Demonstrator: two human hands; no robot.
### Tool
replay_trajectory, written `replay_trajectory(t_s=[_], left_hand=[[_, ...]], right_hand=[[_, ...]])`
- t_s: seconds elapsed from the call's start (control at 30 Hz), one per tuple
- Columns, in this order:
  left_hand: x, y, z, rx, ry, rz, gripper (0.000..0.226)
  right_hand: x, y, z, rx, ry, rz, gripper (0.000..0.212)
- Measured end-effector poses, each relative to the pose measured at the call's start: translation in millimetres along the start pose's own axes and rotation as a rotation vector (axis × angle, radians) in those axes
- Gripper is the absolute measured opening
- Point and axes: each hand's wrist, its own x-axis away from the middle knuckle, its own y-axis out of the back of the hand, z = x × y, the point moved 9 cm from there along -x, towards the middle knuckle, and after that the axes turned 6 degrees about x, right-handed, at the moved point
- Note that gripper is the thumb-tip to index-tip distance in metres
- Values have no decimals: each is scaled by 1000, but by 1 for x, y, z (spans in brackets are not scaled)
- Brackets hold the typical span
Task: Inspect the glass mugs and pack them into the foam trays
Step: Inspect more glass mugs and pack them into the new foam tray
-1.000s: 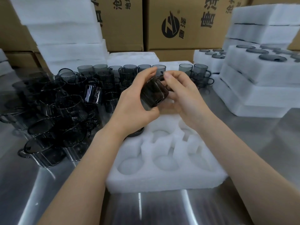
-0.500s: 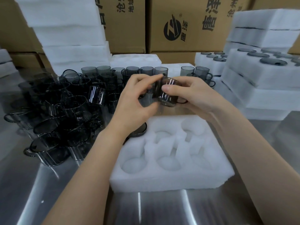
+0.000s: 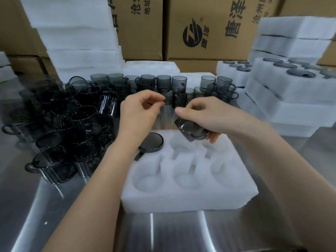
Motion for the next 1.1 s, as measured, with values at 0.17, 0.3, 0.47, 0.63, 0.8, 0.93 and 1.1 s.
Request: replay_trajectory(t_s=[0.17, 0.3, 0.47, 0.63, 0.8, 0.93, 1.1], left_hand=[[1, 7, 6, 19, 56, -58, 34], [1, 5, 11, -18, 88, -22, 35], [3, -7, 24, -122, 167, 96, 25], [3, -10, 31, -160, 209, 125, 23], [3, -13, 33, -183, 205, 159, 20], [2, -14, 35, -200, 200, 166, 17], [2, -15, 40, -213, 212, 172, 15]], right_hand=[[15, -18, 7, 116, -28, 165, 30], [17, -16, 17, 325, -14, 88, 36], [11, -20, 31, 617, 58, -39, 42], [12, -30, 30, 694, 116, 10, 44], [24, -42, 23, 777, 154, -5, 56], [36, -66, 4, 846, 178, 142, 74], [32, -74, -4, 781, 170, 288, 78]])
